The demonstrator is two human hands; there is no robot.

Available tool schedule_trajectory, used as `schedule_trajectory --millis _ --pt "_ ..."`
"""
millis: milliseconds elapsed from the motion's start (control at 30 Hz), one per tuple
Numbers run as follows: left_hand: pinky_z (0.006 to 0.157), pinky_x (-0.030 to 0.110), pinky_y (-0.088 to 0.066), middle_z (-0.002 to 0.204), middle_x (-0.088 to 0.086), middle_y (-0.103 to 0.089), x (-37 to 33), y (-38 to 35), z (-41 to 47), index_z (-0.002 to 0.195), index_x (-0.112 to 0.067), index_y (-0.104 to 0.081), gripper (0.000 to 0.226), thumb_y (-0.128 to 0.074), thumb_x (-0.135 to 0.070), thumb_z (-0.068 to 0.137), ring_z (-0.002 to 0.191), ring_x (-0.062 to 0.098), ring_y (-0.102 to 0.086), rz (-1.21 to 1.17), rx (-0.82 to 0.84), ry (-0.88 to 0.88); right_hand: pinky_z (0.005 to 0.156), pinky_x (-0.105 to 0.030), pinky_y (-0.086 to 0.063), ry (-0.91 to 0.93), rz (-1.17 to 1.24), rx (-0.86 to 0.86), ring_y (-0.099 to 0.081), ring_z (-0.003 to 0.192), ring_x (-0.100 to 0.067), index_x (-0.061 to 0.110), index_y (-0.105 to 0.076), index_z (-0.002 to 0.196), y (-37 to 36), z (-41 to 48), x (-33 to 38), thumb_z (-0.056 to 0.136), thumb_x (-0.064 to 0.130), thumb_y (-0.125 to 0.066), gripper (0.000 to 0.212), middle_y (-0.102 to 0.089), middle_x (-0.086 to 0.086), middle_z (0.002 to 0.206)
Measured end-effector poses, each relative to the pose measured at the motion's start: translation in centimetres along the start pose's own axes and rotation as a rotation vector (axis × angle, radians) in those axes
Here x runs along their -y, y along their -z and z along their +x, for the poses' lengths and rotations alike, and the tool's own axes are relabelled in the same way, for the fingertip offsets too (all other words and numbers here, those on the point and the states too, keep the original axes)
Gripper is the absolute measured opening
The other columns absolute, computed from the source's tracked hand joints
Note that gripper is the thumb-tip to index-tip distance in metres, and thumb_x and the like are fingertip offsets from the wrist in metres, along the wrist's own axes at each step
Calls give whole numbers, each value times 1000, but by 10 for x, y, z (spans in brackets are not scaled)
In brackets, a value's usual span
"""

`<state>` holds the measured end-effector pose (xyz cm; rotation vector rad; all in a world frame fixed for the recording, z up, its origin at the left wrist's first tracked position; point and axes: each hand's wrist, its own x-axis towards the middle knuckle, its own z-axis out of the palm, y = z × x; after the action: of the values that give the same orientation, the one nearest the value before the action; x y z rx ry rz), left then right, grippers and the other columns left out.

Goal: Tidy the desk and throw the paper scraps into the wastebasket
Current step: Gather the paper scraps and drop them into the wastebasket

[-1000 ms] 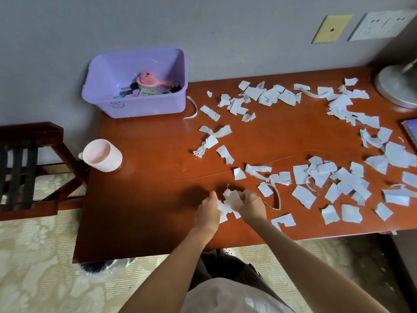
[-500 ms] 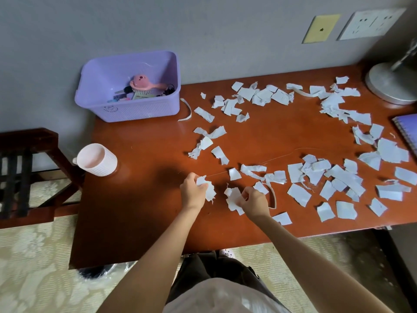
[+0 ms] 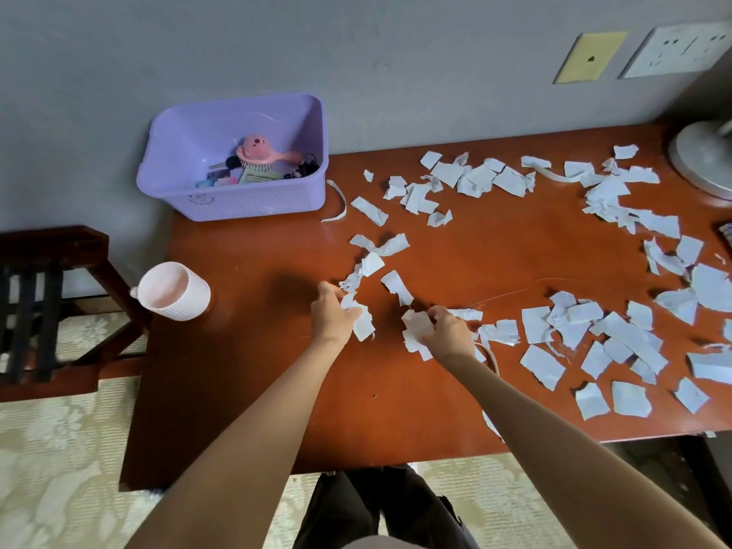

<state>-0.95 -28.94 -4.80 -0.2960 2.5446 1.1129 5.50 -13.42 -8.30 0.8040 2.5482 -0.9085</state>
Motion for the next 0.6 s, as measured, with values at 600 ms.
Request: schedule_trajectory --millis 600 --pt "69 27 -50 109 19 -66 -7 -15 77 103 5 -63 24 -63 -3 80 94 28 -65 -6 95 221 84 -23 -38 70 61 -29 -44 116 -27 -3 -65 103 -2 51 45 88 10 -60 21 -52 -9 124"
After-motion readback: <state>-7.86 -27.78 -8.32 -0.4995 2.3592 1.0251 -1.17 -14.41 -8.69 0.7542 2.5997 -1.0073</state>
